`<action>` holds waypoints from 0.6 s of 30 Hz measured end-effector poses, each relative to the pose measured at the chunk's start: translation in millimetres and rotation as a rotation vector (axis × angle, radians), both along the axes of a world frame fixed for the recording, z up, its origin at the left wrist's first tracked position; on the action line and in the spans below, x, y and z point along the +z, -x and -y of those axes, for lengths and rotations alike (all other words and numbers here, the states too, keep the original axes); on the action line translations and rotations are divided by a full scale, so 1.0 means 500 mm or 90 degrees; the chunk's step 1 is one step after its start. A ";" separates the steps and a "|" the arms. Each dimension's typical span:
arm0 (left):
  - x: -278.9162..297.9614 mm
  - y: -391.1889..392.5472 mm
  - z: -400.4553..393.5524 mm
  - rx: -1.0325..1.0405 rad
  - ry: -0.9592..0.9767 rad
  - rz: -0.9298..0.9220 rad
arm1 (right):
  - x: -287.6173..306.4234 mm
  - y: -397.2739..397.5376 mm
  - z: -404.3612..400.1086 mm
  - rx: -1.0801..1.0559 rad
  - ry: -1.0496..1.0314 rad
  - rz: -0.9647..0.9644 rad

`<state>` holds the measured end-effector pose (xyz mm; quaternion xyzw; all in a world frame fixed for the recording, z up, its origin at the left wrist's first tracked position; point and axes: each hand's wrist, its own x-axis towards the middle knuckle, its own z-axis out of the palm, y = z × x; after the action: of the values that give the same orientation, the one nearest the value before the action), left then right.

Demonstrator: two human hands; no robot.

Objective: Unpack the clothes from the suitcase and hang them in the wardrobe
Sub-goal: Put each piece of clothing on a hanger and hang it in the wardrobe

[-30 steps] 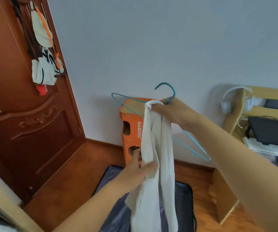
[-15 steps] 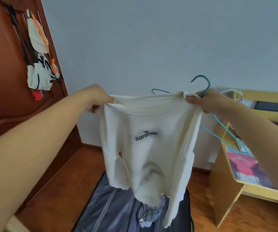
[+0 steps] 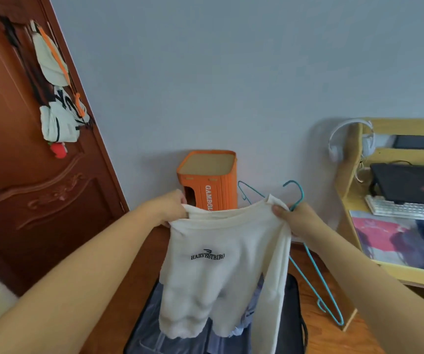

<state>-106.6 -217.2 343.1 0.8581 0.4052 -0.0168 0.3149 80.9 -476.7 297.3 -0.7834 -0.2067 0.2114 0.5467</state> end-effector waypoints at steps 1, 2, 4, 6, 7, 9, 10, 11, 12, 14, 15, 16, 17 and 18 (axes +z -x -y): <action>-0.003 0.009 -0.006 -0.008 0.023 0.012 | -0.010 -0.004 0.008 -0.008 -0.006 -0.014; -0.004 0.018 -0.012 0.000 0.050 0.041 | -0.017 -0.005 0.016 -0.014 -0.008 -0.019; -0.008 0.028 -0.016 0.028 0.120 0.120 | -0.036 -0.006 0.027 -0.007 0.021 -0.014; -0.008 0.033 -0.009 0.042 0.262 0.173 | -0.061 -0.002 0.033 0.005 0.042 -0.028; -0.010 0.032 -0.004 0.038 0.349 0.179 | -0.074 0.002 0.034 0.011 0.047 -0.047; -0.019 0.027 0.007 0.046 0.474 0.162 | -0.095 0.012 0.039 0.025 0.054 -0.085; -0.025 0.024 0.015 0.059 0.503 0.153 | -0.102 0.016 0.043 0.041 0.059 -0.099; -0.032 0.019 0.023 0.073 0.516 0.148 | -0.105 0.018 0.049 0.069 0.069 -0.108; -0.038 0.015 0.031 0.079 0.525 0.146 | -0.107 0.020 0.056 0.099 0.073 -0.108; -0.045 0.007 0.047 0.054 0.541 0.126 | -0.106 0.016 0.068 0.135 0.078 -0.067; -0.048 0.004 0.053 0.027 0.549 0.102 | -0.105 0.010 0.075 0.124 0.072 -0.043; -0.050 0.000 0.057 0.006 0.548 0.079 | -0.100 0.005 0.082 0.100 0.047 -0.021; -0.053 -0.007 0.061 0.000 0.540 0.063 | -0.093 -0.003 0.090 0.071 0.032 0.020; -0.057 -0.015 0.065 0.015 0.524 0.059 | -0.084 -0.011 0.099 0.046 0.017 0.072</action>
<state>-98.9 -249.9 314.4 0.6555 0.3600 -0.1350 0.6500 86.6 -526.3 255.3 -0.7935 -0.2627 0.1892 0.5153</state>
